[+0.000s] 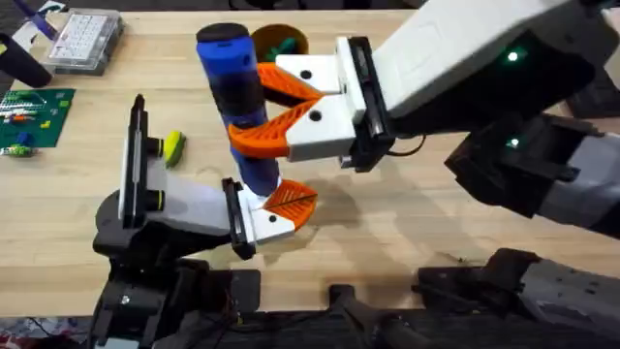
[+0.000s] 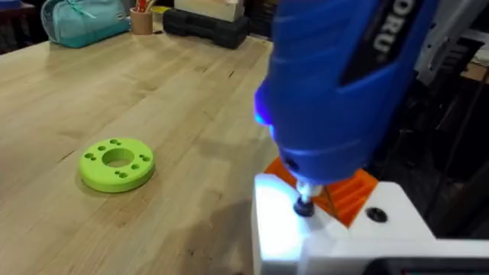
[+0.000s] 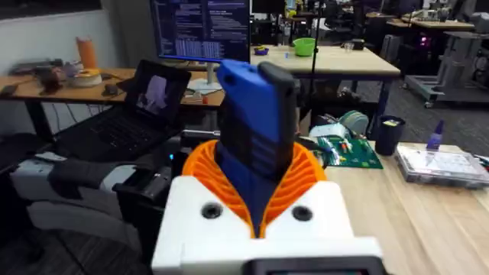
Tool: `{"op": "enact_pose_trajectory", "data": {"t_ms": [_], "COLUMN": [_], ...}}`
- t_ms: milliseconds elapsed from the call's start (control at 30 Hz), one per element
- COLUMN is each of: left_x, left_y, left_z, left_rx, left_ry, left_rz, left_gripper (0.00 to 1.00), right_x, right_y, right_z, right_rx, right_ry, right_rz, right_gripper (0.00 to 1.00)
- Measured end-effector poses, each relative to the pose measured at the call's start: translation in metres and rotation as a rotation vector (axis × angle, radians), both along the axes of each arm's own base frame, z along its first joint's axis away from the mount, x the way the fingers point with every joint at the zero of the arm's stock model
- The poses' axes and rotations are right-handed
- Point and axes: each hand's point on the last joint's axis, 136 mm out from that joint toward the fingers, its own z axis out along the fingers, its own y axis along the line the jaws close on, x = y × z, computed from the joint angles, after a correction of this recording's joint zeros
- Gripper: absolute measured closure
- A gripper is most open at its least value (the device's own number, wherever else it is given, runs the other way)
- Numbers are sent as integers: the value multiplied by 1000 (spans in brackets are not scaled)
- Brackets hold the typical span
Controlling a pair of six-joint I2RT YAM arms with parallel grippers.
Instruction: Pick up the gripper from the table and insert it into the empty holder that is missing its gripper. Then pick up a screw, insert it into the mounting hole, and use the screwdriver to tighten it. Finally, clean up the table by picking up the vegetable and placing it into the bucket.
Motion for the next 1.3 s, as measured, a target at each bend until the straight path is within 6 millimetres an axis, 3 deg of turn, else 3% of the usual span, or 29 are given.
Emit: {"op": "enact_pose_trajectory", "data": {"t_ms": [1300], "left_x": [0], "left_y": [0], "left_z": [0], "left_rx": [4], "left_ry": [-17], "left_rz": [1], "left_gripper": [984], "right_x": [2], "right_y": [5], "right_z": [8], "right_rx": [-18], "right_ry": [0], "right_rz": [22], "right_gripper": [975]}}
